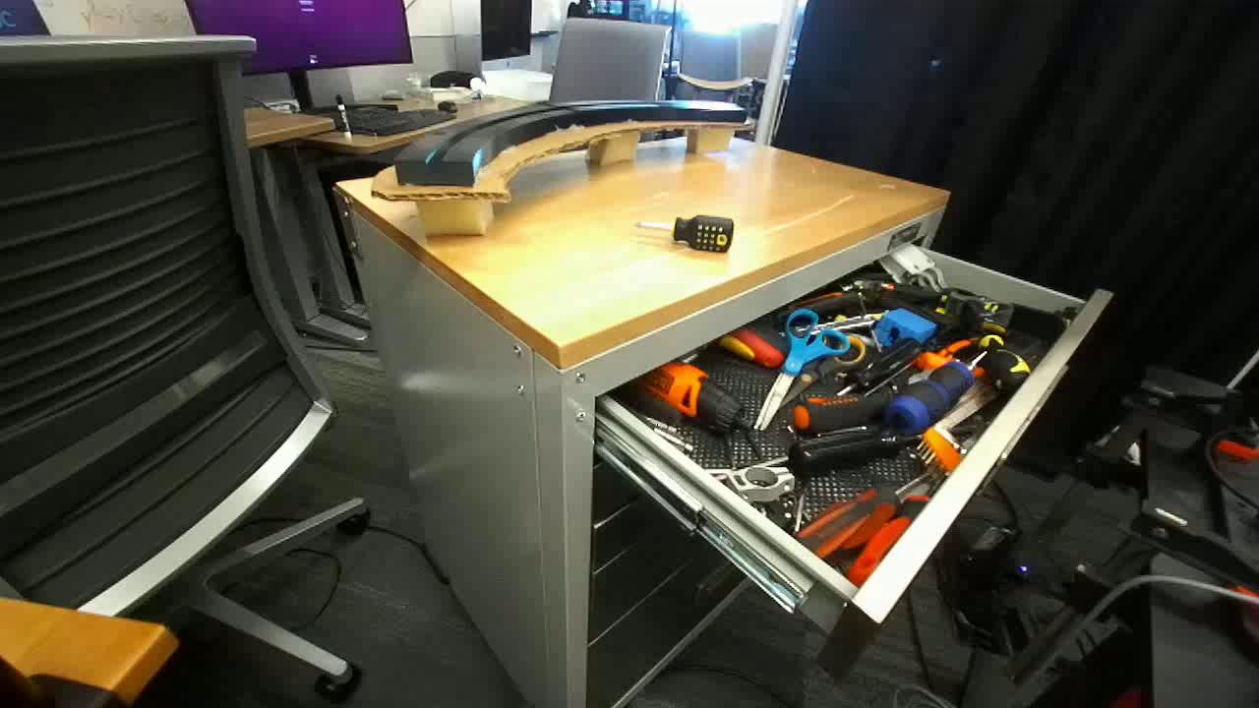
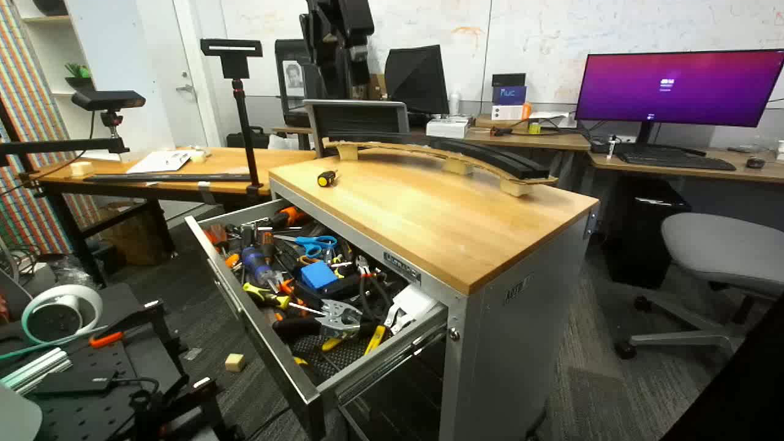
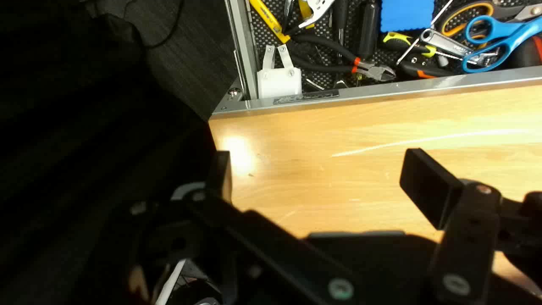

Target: Pick up the black and yellow screwdriver, put it in the top drawer of the cabinet and close the top drawer

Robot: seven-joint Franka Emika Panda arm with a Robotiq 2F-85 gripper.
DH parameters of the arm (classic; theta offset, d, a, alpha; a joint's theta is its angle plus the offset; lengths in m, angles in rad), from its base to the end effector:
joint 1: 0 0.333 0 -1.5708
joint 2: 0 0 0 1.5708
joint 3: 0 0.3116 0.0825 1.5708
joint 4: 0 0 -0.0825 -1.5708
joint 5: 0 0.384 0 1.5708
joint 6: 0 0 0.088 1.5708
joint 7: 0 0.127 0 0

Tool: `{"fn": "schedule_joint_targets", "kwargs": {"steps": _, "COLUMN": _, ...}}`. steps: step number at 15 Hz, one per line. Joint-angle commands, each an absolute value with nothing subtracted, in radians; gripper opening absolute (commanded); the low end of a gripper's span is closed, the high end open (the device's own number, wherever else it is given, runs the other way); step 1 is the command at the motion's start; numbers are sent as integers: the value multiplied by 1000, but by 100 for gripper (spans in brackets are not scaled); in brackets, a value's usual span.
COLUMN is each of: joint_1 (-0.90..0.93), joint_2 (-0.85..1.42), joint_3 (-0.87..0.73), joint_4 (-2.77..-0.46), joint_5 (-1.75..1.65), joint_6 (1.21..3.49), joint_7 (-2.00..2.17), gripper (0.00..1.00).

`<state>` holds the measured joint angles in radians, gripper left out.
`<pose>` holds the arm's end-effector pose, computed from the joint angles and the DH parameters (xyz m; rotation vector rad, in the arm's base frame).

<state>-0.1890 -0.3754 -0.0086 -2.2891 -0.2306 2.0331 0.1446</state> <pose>0.4428 -0.1062 0.4879 2.9019 -0.3660 0.1667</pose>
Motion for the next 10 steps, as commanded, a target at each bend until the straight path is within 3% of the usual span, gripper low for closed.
{"fn": "schedule_joint_targets", "kwargs": {"steps": 1, "joint_1": -170, "joint_2": -375, "joint_3": -25, "joint_4": -2281, "joint_5": -237, "joint_6": 2029, "joint_7": 150, "gripper": 100}}
{"fn": "schedule_joint_targets", "kwargs": {"steps": 7, "joint_1": -170, "joint_2": -378, "joint_3": -25, "joint_4": -2272, "joint_5": -237, "joint_6": 2029, "joint_7": 150, "gripper": 100}}
{"fn": "schedule_joint_targets", "kwargs": {"steps": 10, "joint_1": -133, "joint_2": -216, "joint_3": -11, "joint_4": -2170, "joint_5": -162, "joint_6": 2078, "joint_7": 169, "gripper": 100}}
